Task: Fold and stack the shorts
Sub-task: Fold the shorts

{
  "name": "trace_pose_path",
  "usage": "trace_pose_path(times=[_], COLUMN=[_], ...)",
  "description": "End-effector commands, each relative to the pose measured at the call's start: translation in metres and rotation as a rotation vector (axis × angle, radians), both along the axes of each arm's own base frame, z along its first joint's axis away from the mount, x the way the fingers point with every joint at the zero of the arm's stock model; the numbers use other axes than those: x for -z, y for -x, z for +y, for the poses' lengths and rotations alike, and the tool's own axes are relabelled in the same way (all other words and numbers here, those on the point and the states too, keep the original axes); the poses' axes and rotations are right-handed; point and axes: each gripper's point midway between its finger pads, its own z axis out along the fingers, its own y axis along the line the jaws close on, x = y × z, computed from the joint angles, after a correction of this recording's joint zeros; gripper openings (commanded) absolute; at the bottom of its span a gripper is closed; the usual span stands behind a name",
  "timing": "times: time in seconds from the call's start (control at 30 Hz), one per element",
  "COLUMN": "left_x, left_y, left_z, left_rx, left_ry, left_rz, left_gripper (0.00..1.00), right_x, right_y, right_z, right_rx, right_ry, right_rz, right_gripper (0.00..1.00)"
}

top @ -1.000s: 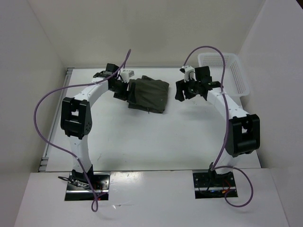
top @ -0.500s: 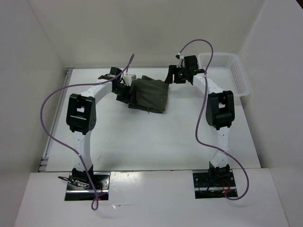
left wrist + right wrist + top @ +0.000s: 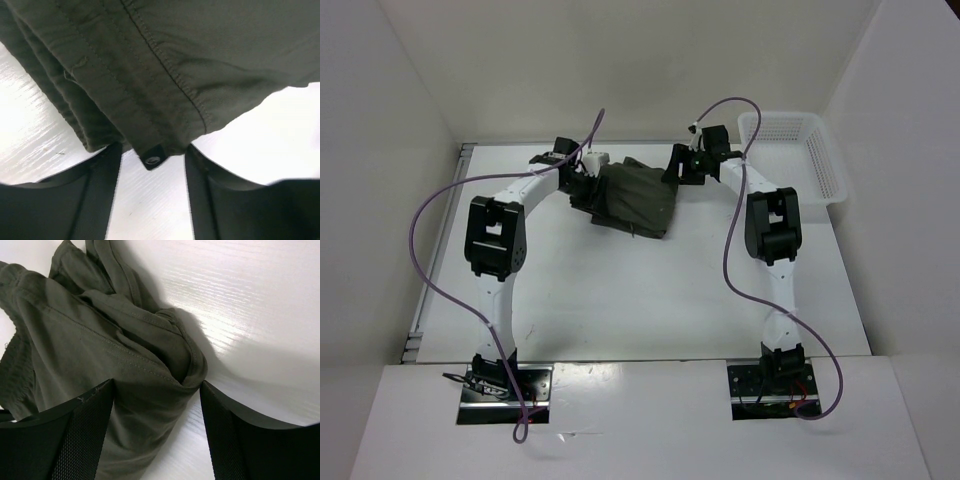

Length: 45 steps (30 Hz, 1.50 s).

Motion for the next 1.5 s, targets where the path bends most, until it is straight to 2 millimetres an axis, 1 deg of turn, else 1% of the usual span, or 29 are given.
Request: trace_pose_path(times=[0.0, 0.03, 0.13, 0.17, 0.2, 0.27, 0.3, 0.33, 0.4, 0.43, 0.47, 0.6, 0.73, 0.83, 0.9, 0.93, 0.97, 1.03, 1.07, 1.1, 1.13, 1.17, 1.23, 1.3, 1.33, 1.37, 1.4, 1.43, 1.47], left_x=[-0.013, -0.013, -0.002, -0.002, -0.002, 0.001, 0.002, 0.002, 0.003, 0.004, 0.004, -0.006, -0.012, -0.002, 0.001, 0.0, -0.002, -0.007, -0.007, -0.01, -0.01, -0.009, -0.011, -0.018, -0.028, -0.033, -0.038, -0.054, -0.061], left_y=[-0.007, -0.007, -0.006, -0.006, -0.006, 0.0, 0.007, 0.012, 0.025, 0.029, 0.026, 0.022, 0.017, 0.026, 0.028, 0.029, 0.03, 0.029, 0.027, 0.025, 0.025, 0.024, 0.021, 0.017, 0.015, 0.014, 0.011, 0.01, 0.009], left_z=[-0.011, -0.011, -0.01, -0.01, -0.01, -0.009, -0.008, -0.007, -0.004, -0.002, 0.004, 0.0, 0.011, 0.021, 0.021, 0.019, 0.016, 0.012, 0.011, 0.01, 0.01, 0.012, 0.016, 0.023, 0.026, 0.028, 0.034, 0.037, 0.04], left_rx=[0.032, 0.032, 0.032, 0.032, 0.032, 0.031, 0.031, 0.031, 0.03, 0.026, 0.014, 0.024, -0.007, -0.027, -0.027, -0.021, -0.012, -0.002, 0.002, 0.003, 0.003, -0.003, -0.017, -0.038, -0.046, -0.055, -0.074, -0.084, -0.094], left_ry=[0.053, 0.053, 0.049, 0.049, 0.049, 0.046, 0.043, 0.042, 0.039, 0.03, 0.03, 0.053, 0.012, -0.013, -0.015, -0.002, 0.018, 0.04, 0.049, 0.051, 0.051, 0.038, 0.012, -0.025, -0.035, -0.049, -0.078, -0.085, -0.097], left_rz=[-0.032, -0.032, -0.011, -0.011, -0.011, 0.006, 0.016, 0.024, 0.04, 0.045, 0.044, 0.027, 0.019, 0.048, 0.057, 0.06, 0.064, 0.057, 0.057, 0.048, 0.048, 0.046, 0.03, -0.002, -0.029, -0.046, -0.068, -0.107, -0.128], left_gripper=[0.56, 0.47, 0.27, 0.12, 0.02, 0.0, 0.0, 0.0, 0.0, 0.0, 0.0, 0.0, 0.0, 0.0, 0.0, 0.0, 0.01, 0.12, 0.27, 0.38, 0.48, 0.56, 0.73, 0.78, 0.8, 0.85, 0.87, 0.92, 0.92], right_x=[-0.014, -0.014, -0.008, -0.008, -0.008, -0.01, -0.004, -0.014, -0.012, -0.022, -0.021, -0.025, -0.027, -0.029, -0.03, -0.03, -0.029, -0.043, -0.043, -0.05, -0.062, -0.067, -0.082, -0.112, -0.117, -0.138, -0.147, -0.157, -0.159], right_y=[-0.014, -0.014, -0.016, -0.017, -0.017, -0.024, -0.025, -0.031, -0.036, -0.041, -0.044, -0.045, -0.053, -0.058, -0.057, -0.056, -0.053, -0.05, -0.05, -0.049, -0.049, -0.047, -0.045, -0.04, -0.035, -0.028, -0.025, -0.022, -0.018], right_z=[0.009, 0.009, 0.009, 0.007, 0.007, 0.005, 0.003, 0.003, 0.002, 0.003, 0.004, 0.004, 0.003, 0.002, 0.003, 0.005, 0.006, 0.01, 0.01, 0.01, 0.009, 0.008, 0.008, 0.006, 0.005, 0.004, 0.001, -0.001, -0.006], right_rx=[0.004, 0.004, 0.004, 0.013, 0.013, 0.03, 0.041, 0.048, 0.055, 0.055, 0.055, 0.055, 0.07, 0.079, 0.064, 0.056, 0.046, 0.015, 0.01, 0.01, 0.001, -0.004, -0.01, -0.015, -0.015, -0.014, -0.012, -0.004, -0.003], right_ry=[-0.043, -0.043, -0.042, -0.034, -0.034, -0.023, -0.012, -0.011, -0.007, -0.012, -0.013, -0.015, -0.006, -0.003, -0.004, -0.011, -0.016, -0.033, -0.028, -0.028, -0.023, -0.017, -0.013, -0.014, -0.014, -0.019, -0.009, -0.006, 0.031], right_rz=[-0.044, -0.044, -0.038, -0.04, -0.04, -0.058, -0.051, -0.077, -0.083, -0.108, -0.112, -0.121, -0.138, -0.152, -0.155, -0.154, -0.142, -0.163, -0.168, -0.172, -0.2, -0.204, -0.232, -0.273, -0.27, -0.299, -0.309, -0.324, -0.336], right_gripper=[0.74, 0.74, 0.63, 0.56, 0.51, 0.42, 0.33, 0.29, 0.24, 0.23, 0.23, 0.23, 0.23, 0.23, 0.34, 0.55, 0.63, 0.8, 0.83, 0.85, 0.86, 0.91, 0.94, 0.98, 0.99, 0.99, 0.99, 0.99, 0.99])
